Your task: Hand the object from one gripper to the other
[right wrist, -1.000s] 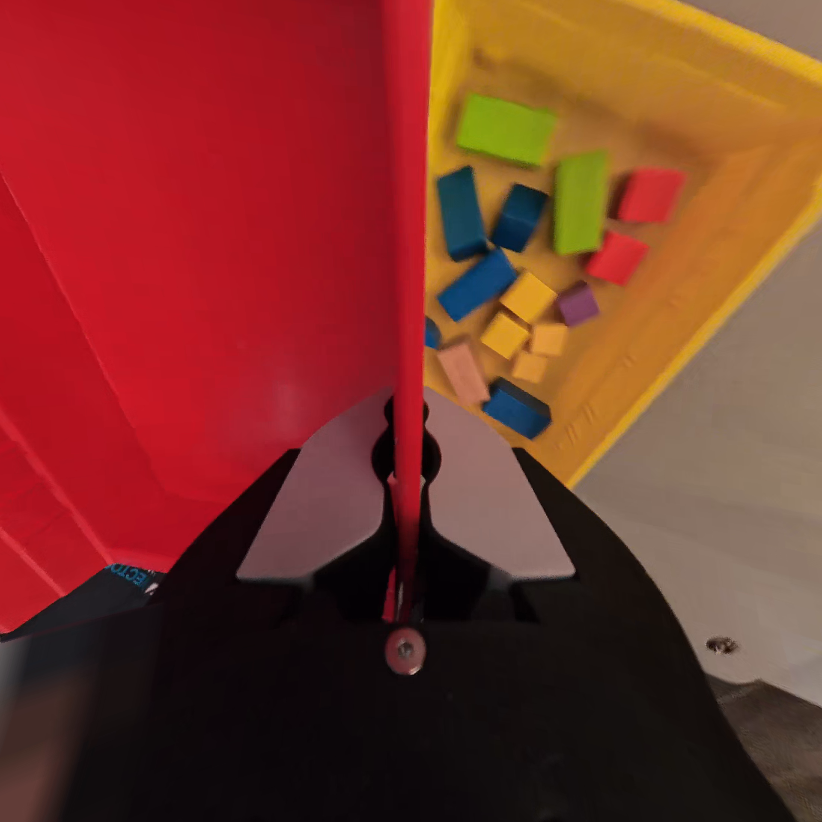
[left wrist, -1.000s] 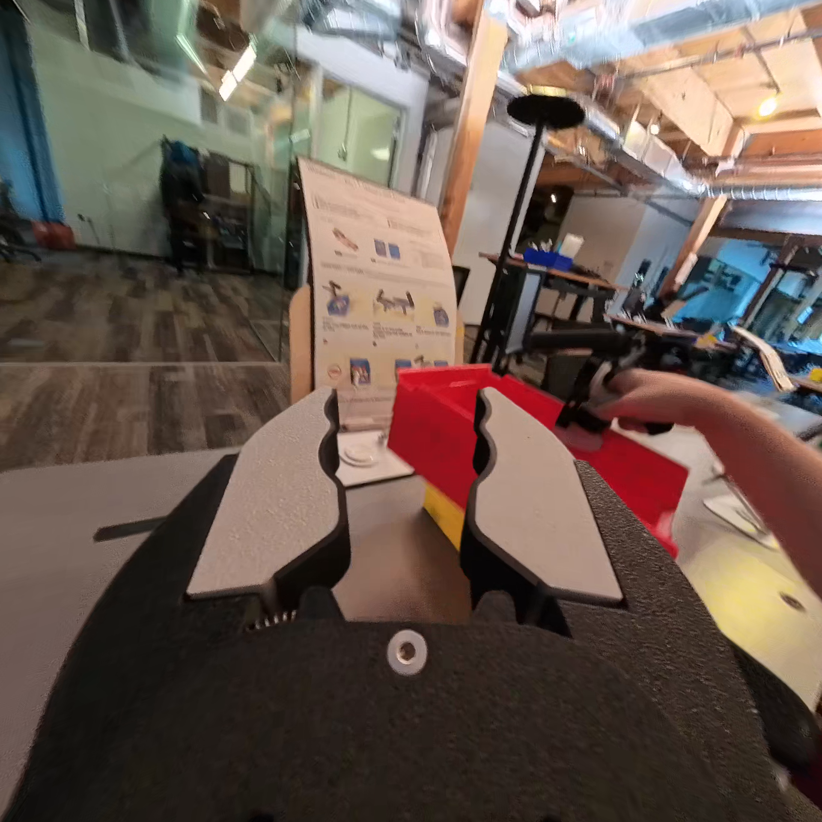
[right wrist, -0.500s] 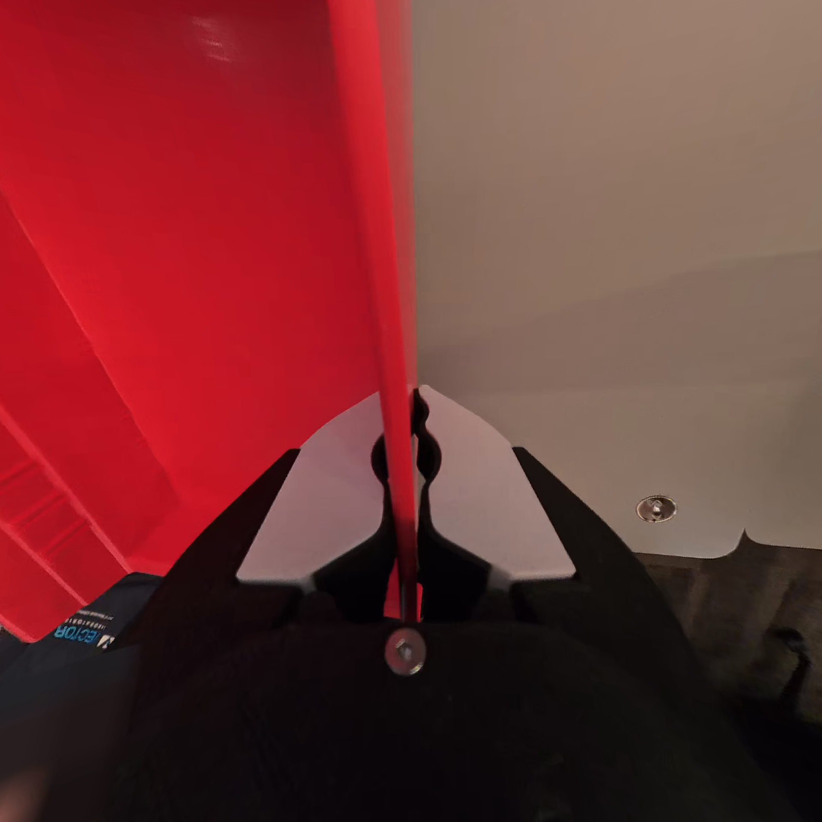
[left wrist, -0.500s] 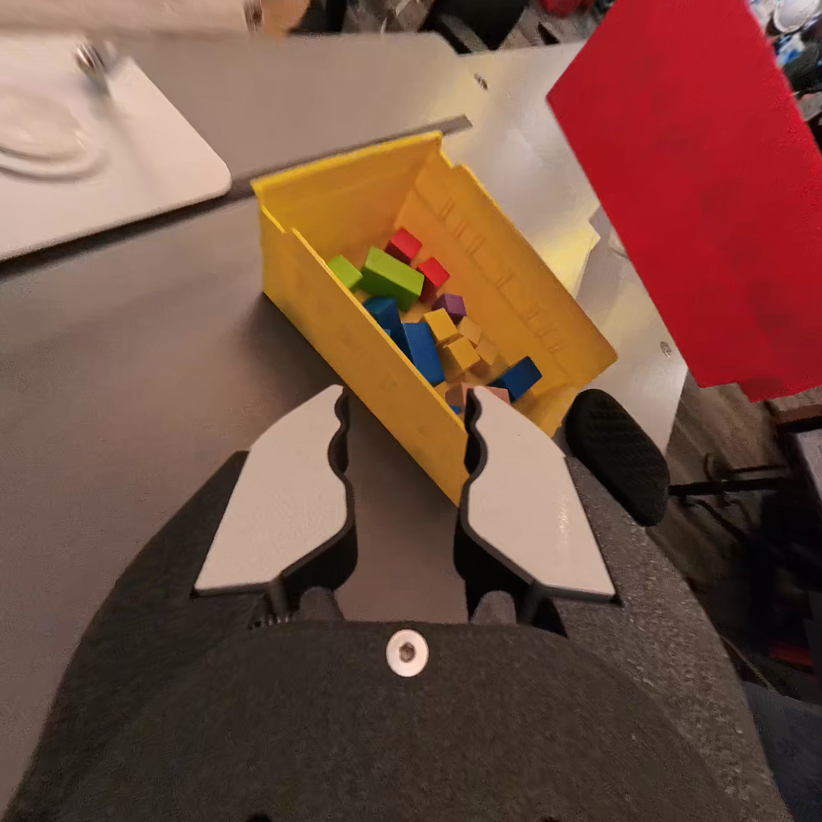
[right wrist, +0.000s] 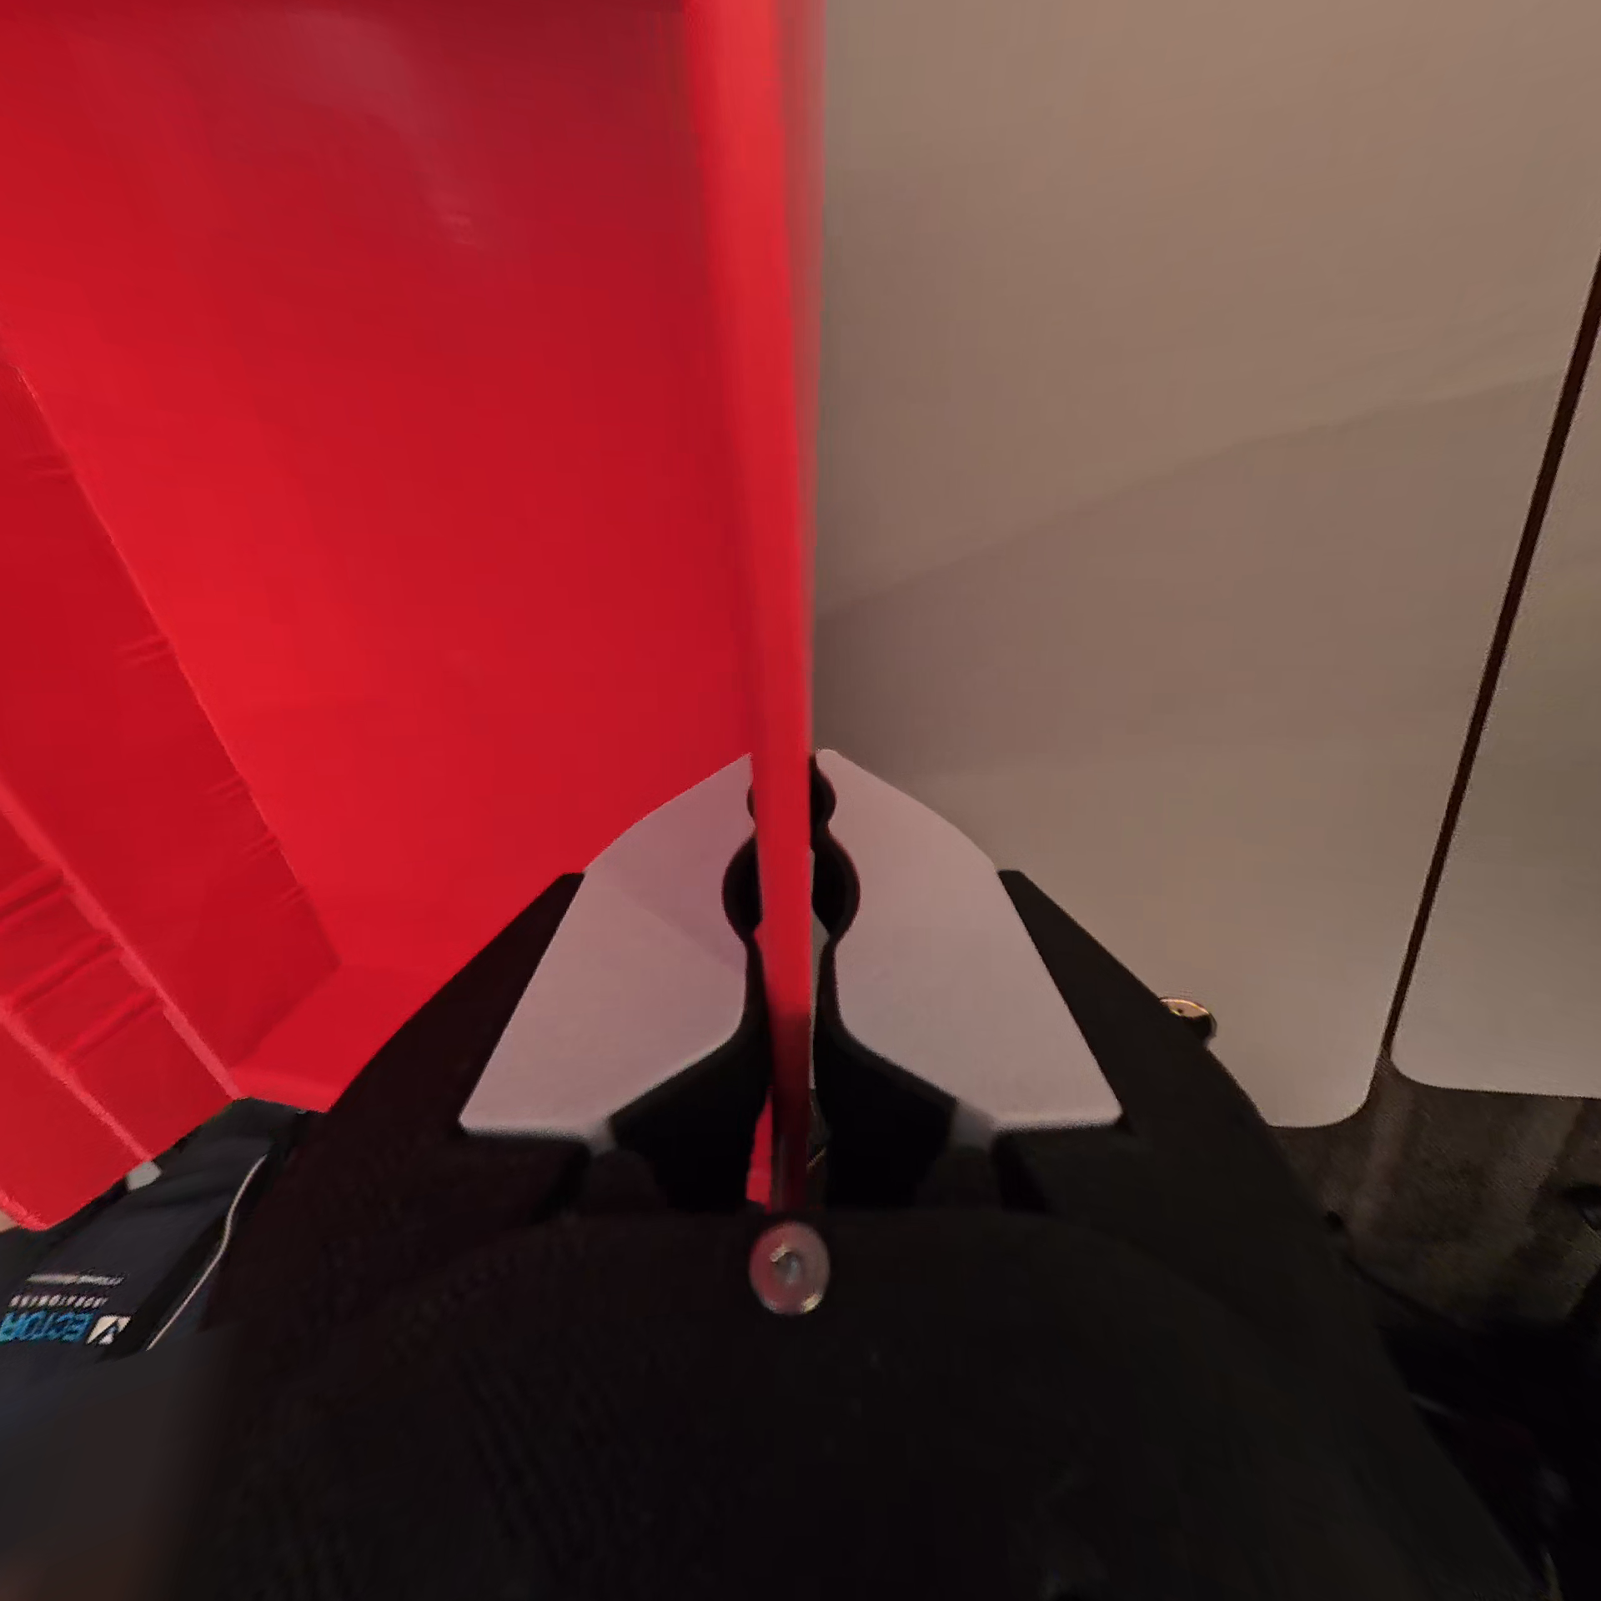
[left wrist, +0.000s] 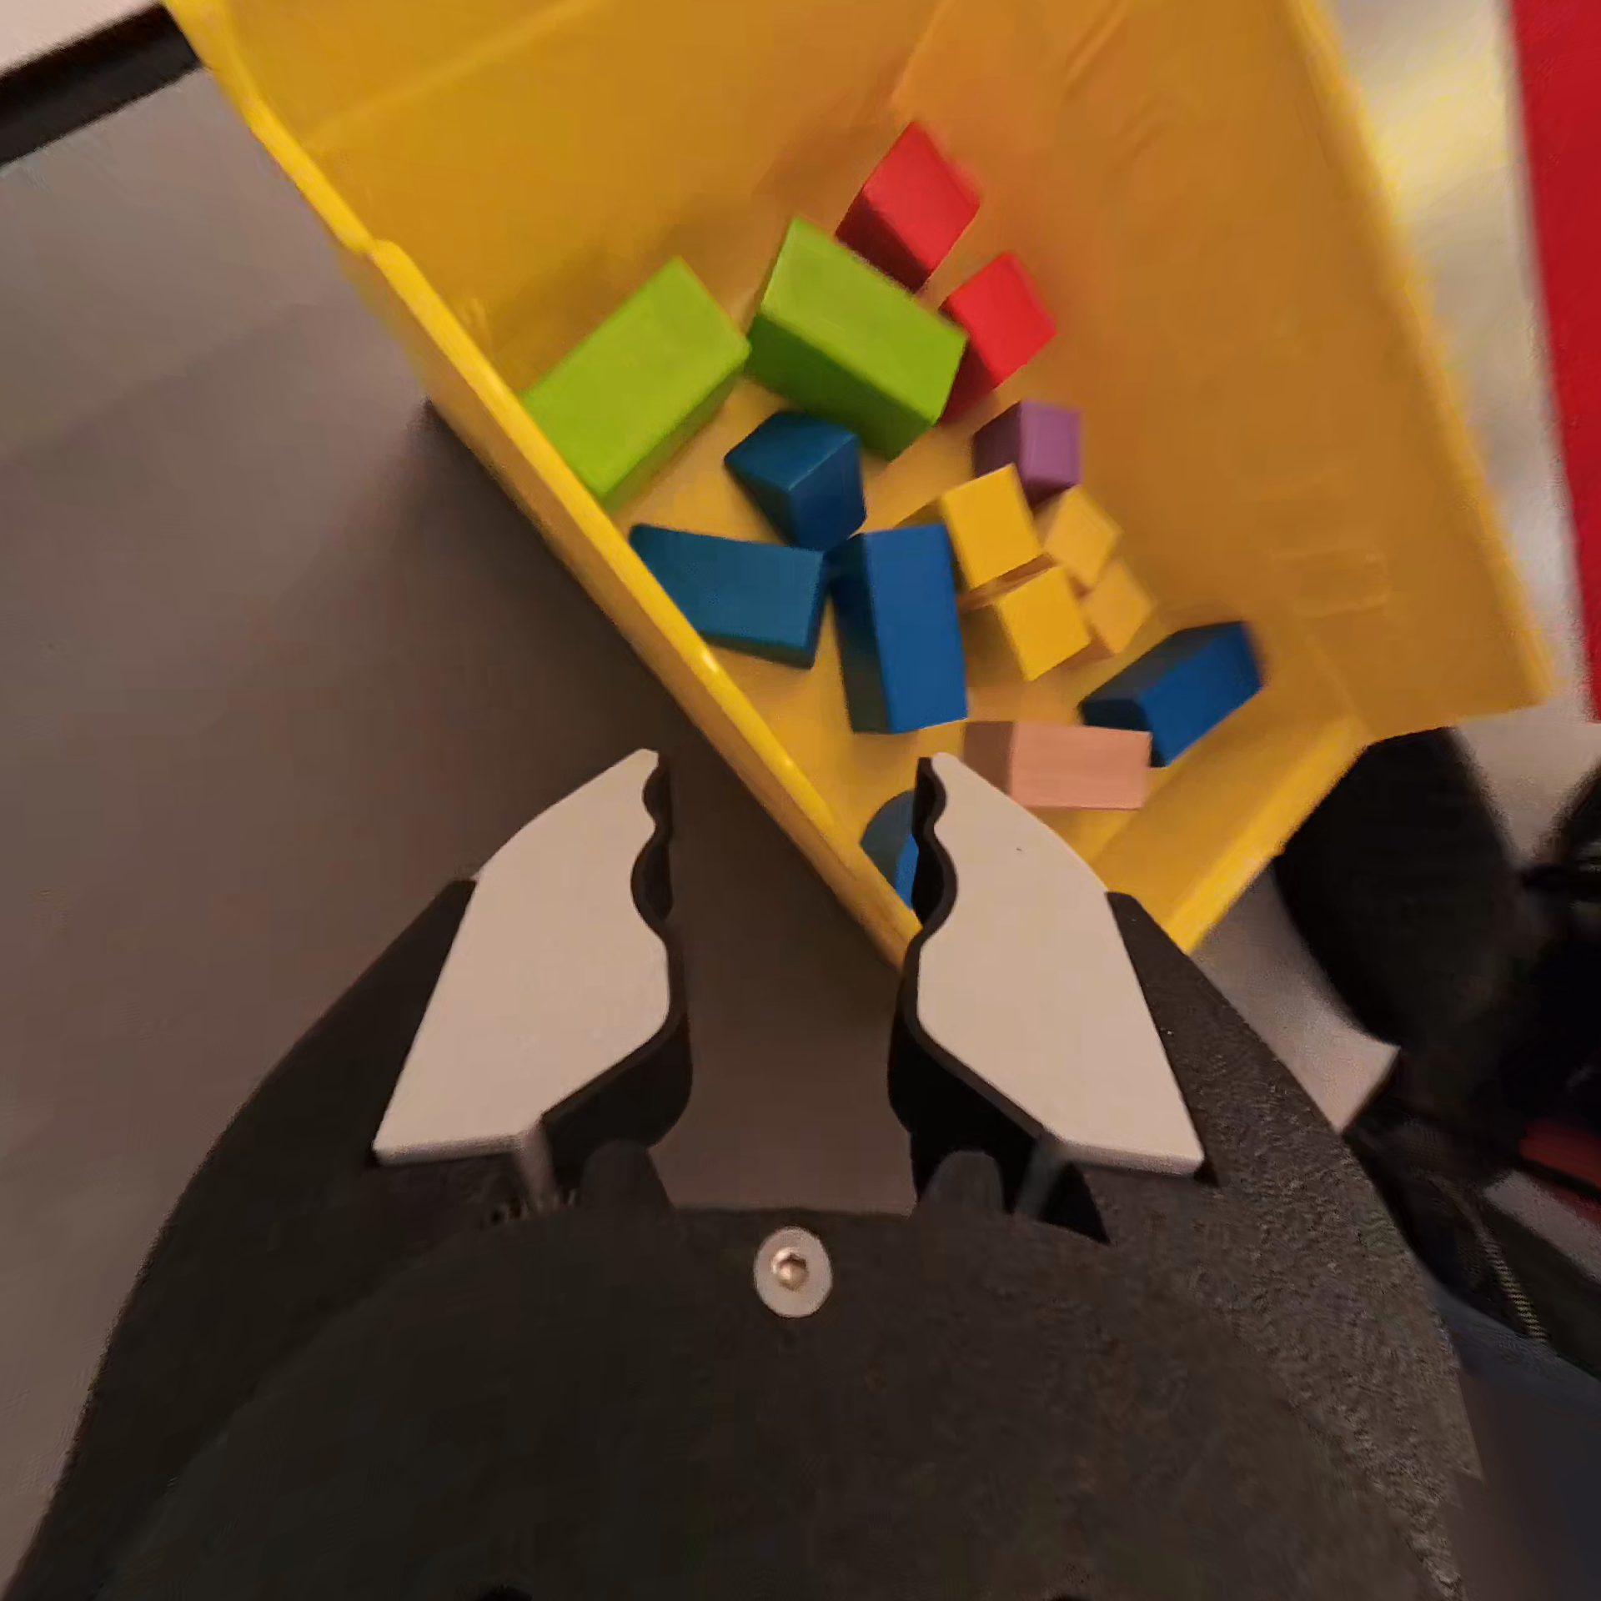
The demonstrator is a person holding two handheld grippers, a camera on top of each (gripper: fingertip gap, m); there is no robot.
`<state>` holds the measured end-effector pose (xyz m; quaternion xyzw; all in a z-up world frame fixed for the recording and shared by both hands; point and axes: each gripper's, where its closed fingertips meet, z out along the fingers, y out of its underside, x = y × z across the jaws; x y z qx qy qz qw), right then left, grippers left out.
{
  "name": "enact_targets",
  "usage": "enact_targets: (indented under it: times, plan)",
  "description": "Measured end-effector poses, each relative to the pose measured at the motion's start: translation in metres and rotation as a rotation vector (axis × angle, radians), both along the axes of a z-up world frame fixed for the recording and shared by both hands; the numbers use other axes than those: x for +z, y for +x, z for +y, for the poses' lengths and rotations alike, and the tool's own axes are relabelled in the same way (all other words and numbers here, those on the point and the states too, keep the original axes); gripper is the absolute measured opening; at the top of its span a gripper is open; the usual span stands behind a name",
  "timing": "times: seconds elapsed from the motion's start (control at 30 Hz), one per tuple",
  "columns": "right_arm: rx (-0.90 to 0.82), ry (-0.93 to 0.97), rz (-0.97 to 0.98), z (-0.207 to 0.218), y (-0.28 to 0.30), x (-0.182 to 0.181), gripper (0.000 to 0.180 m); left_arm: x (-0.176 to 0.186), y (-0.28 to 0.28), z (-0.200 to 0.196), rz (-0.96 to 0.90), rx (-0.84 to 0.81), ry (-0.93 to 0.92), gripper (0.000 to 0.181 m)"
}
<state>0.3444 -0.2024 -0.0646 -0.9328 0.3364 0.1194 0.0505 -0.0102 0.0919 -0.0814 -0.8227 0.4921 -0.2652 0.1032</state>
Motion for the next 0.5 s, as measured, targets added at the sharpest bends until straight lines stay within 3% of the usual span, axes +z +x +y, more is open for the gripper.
enact_targets:
  times: [0.17, 0.33, 0.5]
  plan:
    - [0.016, -0.027, -0.007, -0.008, 0.004, -0.013, 0.006, -0.012, -0.003, -0.004, 0.258, -0.020, 0.010, 0.045]
    - [0.020, -0.038, -0.006, -0.012, 0.005, -0.021, 0.006, -0.013, -0.009, -0.005, 0.445, -0.046, -0.008, 0.017]
    - [0.046, -0.046, -0.007, -0.008, -0.002, -0.028, 0.006, -0.013, -0.014, -0.004, 0.466, -0.046, -0.095, 0.011]
